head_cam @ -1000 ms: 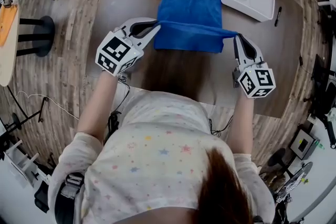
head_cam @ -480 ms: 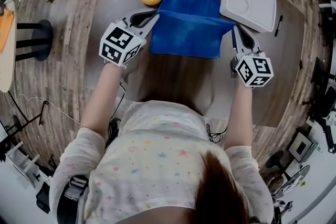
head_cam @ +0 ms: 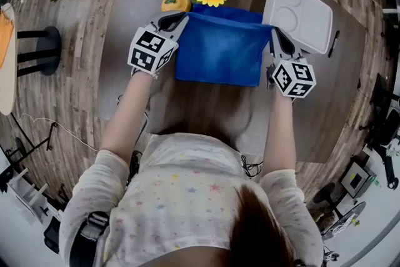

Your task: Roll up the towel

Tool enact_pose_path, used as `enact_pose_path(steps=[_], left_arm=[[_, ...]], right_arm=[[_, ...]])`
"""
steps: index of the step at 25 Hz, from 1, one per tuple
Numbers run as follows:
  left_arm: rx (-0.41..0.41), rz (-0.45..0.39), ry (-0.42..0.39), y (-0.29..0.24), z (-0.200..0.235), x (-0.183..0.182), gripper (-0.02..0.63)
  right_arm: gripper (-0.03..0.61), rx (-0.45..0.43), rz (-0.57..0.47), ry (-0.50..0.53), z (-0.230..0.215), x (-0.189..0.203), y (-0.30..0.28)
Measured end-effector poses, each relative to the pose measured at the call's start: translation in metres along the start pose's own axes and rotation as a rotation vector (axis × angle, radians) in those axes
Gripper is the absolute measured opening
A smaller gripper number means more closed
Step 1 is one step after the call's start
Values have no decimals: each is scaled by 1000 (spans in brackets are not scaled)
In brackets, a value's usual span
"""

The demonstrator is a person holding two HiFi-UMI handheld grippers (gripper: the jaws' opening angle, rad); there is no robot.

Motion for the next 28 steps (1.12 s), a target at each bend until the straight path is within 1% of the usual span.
enact_pose_path(steps=[4,8,11,12,14,17,22,25,28], left_arm=[[-32,8,12,-12,11,5,31],[-33,14,20,-21,17,11,31],[-44,2,24,-25,22,11,32],[-52,-2,23,-25,24,10,39],[-67,-9,22,-24,26,9,79],[-76,-13,17,-21,26,7,103],[-57,0,24,-9,16,15,110],[-34,30,30,3,1,32,112],[-25,63,44,18,-12,51,117]], right_arm=[[15,11,4,12,-6,1,-16],[15,27,12,28,-10,5,-27],[22,46,19,46,-13,8,-31],[31,54,19,50,-14,8,-32],[43,66,13,54,-16,7,-31],[48,70,7,57,-17,5,-28],[49,45,16,56,-9,7,-13],[55,20,46,53,1,19,4],[60,14,81,43,7,36,24]])
Point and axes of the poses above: the fingertips, and each gripper's own axes: y backward along the fingers, z to its left, x out of its underside, the point moved 1 cm from there along y, backward along the fingers, and after that the axes turned 9 degrees about -z, right-handed, at the moved point
